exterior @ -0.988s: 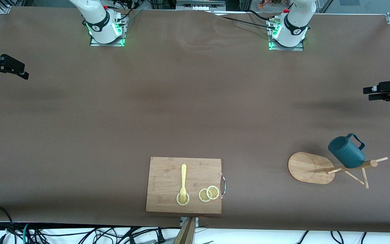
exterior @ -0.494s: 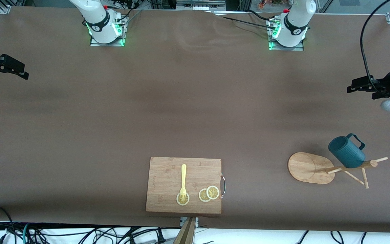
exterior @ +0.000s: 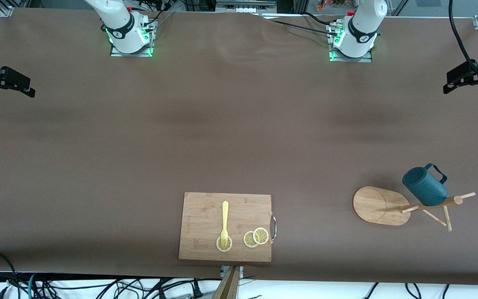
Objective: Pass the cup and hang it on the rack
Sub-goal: 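Lower the mug onto a rack peg with the left gripper and release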
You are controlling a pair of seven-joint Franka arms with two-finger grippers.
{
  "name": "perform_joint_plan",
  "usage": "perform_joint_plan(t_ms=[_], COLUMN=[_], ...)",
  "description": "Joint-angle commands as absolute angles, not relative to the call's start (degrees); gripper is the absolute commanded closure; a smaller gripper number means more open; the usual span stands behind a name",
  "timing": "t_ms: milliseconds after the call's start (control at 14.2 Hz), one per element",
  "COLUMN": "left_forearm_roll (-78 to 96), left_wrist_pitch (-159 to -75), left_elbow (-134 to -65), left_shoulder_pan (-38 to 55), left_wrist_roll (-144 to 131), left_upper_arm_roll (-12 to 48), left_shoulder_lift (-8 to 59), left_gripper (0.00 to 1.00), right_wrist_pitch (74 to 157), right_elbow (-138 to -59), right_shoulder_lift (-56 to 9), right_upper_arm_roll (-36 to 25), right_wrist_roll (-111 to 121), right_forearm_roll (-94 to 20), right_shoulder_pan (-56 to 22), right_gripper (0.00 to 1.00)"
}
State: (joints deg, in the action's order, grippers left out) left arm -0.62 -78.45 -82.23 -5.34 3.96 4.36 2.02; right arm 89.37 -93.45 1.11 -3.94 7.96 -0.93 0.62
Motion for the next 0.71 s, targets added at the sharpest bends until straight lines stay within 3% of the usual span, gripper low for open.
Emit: perform_joint_plan(t_ms=[0, 635], left_forearm_roll=[-0.35, 1.76], left_wrist_pitch=[-77.17, -76.90], left_elbow=[-82.70, -81.91], left_shoulder_pan=[-4.05, -3.52], left_wrist_roll=[-2.54, -2.72], left_upper_arm_roll=[4.75, 5.27], left_shoulder_lift=[2.46, 4.39], left_gripper=[0.00, 0.00], right_wrist_pitch=[88.51, 88.51], right_elbow=[-92.37, -92.37], right_shoulder_lift=[0.79, 0.70], right_upper_arm_roll=[-3.60, -3.69], right_wrist_roll=[8.88, 8.79], right_forearm_roll=[-1.14, -1.14], right_shoulder_pan=[1.32, 1.41], right_gripper=[0.00, 0.00])
